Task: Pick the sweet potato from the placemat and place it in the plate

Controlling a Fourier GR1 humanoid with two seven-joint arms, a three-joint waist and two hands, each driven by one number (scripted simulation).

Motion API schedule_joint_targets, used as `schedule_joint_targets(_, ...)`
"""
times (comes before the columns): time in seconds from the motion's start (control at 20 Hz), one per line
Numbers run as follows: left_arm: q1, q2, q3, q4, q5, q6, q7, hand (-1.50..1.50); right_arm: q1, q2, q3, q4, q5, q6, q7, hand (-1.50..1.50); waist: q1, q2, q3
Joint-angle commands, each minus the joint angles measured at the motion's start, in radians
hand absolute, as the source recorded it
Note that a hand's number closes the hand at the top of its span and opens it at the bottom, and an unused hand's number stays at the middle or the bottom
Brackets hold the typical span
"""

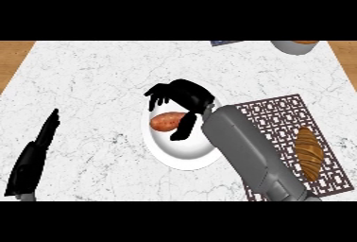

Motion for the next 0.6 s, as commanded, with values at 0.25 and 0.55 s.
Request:
schedule_joint_targets(0.25,0.004,0.016,0.008,-0.031,0.004,-0.029,0.021,0.00,-0.024,0.011,-0.192,0.053,-0.222,-0.061,-0.059,-1.50,0.000,0.000,0.001)
schedule_joint_targets(0.55,-0.018,0.001,0.012,-0.011,0.005,-0.022,0.034,0.00,-0.108,-0.065,-0.379,0.169,-0.319,-0.041,-0.034,-1.50,0.001,0.006,0.000)
